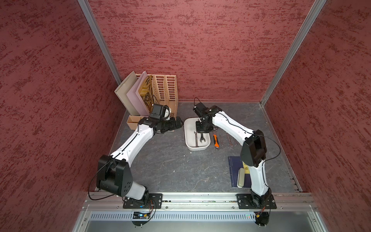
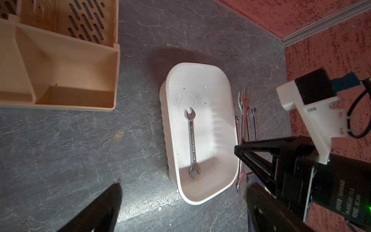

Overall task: Take out the wrench from the storage box
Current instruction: Place the wrench at the center of the board.

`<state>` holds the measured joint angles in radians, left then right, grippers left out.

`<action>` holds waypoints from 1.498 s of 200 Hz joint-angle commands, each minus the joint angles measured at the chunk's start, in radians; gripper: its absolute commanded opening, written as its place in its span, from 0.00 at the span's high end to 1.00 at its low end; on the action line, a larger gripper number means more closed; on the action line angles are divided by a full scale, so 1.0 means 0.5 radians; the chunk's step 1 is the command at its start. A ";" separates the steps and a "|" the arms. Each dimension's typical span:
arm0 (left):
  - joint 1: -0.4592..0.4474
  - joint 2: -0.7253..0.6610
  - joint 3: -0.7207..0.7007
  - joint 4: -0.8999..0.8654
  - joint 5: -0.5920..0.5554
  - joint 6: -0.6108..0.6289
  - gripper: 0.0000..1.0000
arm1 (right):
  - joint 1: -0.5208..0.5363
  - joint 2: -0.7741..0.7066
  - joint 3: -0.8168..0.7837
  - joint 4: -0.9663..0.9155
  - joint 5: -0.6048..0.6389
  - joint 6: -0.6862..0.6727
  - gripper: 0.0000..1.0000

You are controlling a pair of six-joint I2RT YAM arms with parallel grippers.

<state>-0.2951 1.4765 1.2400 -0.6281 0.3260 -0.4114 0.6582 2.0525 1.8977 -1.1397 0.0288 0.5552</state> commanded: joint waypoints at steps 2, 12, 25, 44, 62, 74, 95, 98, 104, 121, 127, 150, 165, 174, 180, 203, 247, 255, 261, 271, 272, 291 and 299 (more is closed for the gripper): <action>-0.061 -0.063 0.005 -0.011 -0.061 0.028 0.00 | 0.071 -0.231 -0.244 0.157 0.086 0.110 0.97; -0.080 -0.072 0.010 -0.019 -0.072 0.028 0.00 | 0.098 -0.328 -0.393 0.195 0.097 0.156 0.97; -0.097 -0.083 0.008 -0.022 -0.072 0.028 0.00 | 0.136 -0.450 -0.571 0.242 0.111 0.214 0.97; -0.112 -0.093 0.011 -0.022 -0.059 0.022 0.00 | 0.203 -0.629 -0.844 0.296 0.133 0.313 0.97; -0.124 -0.110 0.014 -0.023 -0.054 0.017 0.00 | 0.292 -0.775 -1.064 0.324 0.153 0.420 0.97; -0.131 -0.123 0.014 -0.023 -0.058 0.016 0.00 | 0.358 -0.857 -1.188 0.339 0.161 0.491 0.97; -0.145 -0.147 0.014 -0.031 -0.071 0.016 0.00 | 0.478 -0.969 -1.390 0.367 0.165 0.635 0.97; -0.146 -0.153 0.014 -0.032 -0.074 0.015 0.00 | 0.494 -0.982 -1.415 0.372 0.166 0.654 0.97; -0.154 -0.160 0.010 -0.035 -0.083 0.019 0.00 | 0.528 -1.007 -1.454 0.381 0.163 0.696 0.97; -0.170 -0.179 0.011 -0.044 -0.110 0.025 0.00 | 0.600 -1.054 -1.577 0.425 0.157 0.786 0.97; -0.176 -0.185 0.013 -0.048 -0.116 0.028 0.00 | 0.620 -1.055 -1.617 0.450 0.147 0.811 0.96; -0.189 -0.193 0.014 -0.057 -0.133 0.034 0.00 | 0.666 -0.994 -1.697 0.559 0.105 0.859 0.96; -0.196 -0.195 0.014 -0.057 -0.134 0.034 0.00 | 0.679 -0.929 -1.709 0.619 0.078 0.870 0.96; -0.198 -0.194 0.014 -0.057 -0.133 0.035 0.00 | 0.683 -0.891 -1.712 0.647 0.066 0.873 0.97; -0.198 -0.192 0.014 -0.054 -0.133 0.037 0.00 | 0.687 -0.867 -1.717 0.666 0.056 0.876 0.97; -0.201 -0.189 0.005 -0.048 -0.124 0.034 0.00 | 0.686 -0.772 -1.726 0.725 0.012 0.887 0.97; -0.209 -0.186 -0.004 -0.035 -0.099 0.028 0.00 | 0.711 -0.686 -1.751 0.750 -0.022 0.900 0.97; -0.211 -0.186 -0.001 -0.038 -0.097 0.028 0.00 | 0.714 -0.682 -1.758 0.752 -0.026 0.905 0.97; -0.214 -0.186 -0.001 -0.038 -0.097 0.028 0.00 | 0.718 -0.681 -1.766 0.752 -0.027 0.905 0.97; -0.214 -0.189 -0.001 -0.038 -0.097 0.029 0.00 | 0.721 -0.671 -1.772 0.755 -0.038 0.896 0.97; -0.215 -0.189 -0.001 -0.038 -0.097 0.030 0.00 | 0.721 -0.670 -1.773 0.756 -0.039 0.893 0.97; -0.216 -0.194 -0.004 -0.034 -0.094 0.028 0.00 | 0.724 -0.660 -1.770 0.734 -0.040 0.873 0.95; -0.214 -0.191 -0.004 -0.035 -0.092 0.028 0.00 | 0.724 -0.664 -1.769 0.728 -0.037 0.871 0.90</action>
<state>-0.3954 1.3941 1.2400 -0.6502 0.2764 -0.4107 1.0096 1.7153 1.0153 -0.7849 0.0177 0.9909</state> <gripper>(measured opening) 0.996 0.175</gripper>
